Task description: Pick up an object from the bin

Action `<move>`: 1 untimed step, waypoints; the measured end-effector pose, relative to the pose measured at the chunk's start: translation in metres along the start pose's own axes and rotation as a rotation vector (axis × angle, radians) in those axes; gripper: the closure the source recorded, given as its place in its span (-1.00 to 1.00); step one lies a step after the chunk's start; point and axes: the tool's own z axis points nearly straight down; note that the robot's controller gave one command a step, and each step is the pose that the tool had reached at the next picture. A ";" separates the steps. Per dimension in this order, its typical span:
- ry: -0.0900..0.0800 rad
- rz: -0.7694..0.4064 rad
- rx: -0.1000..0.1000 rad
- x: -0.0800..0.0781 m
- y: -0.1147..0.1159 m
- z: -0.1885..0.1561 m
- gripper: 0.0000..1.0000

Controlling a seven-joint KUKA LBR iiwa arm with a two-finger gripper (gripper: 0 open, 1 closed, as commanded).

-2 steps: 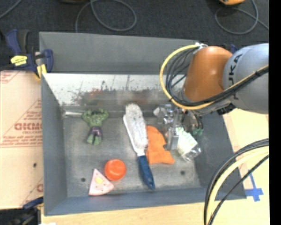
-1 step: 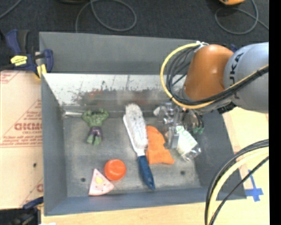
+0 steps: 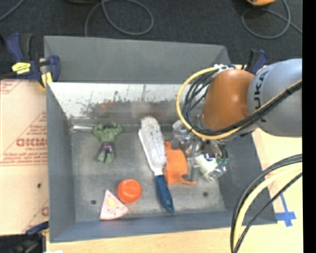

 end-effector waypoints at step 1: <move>0.014 -0.106 -0.004 0.024 0.006 0.026 -1.00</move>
Offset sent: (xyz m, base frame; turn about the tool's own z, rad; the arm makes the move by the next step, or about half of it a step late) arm -0.0256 -0.0150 -0.0416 -0.6285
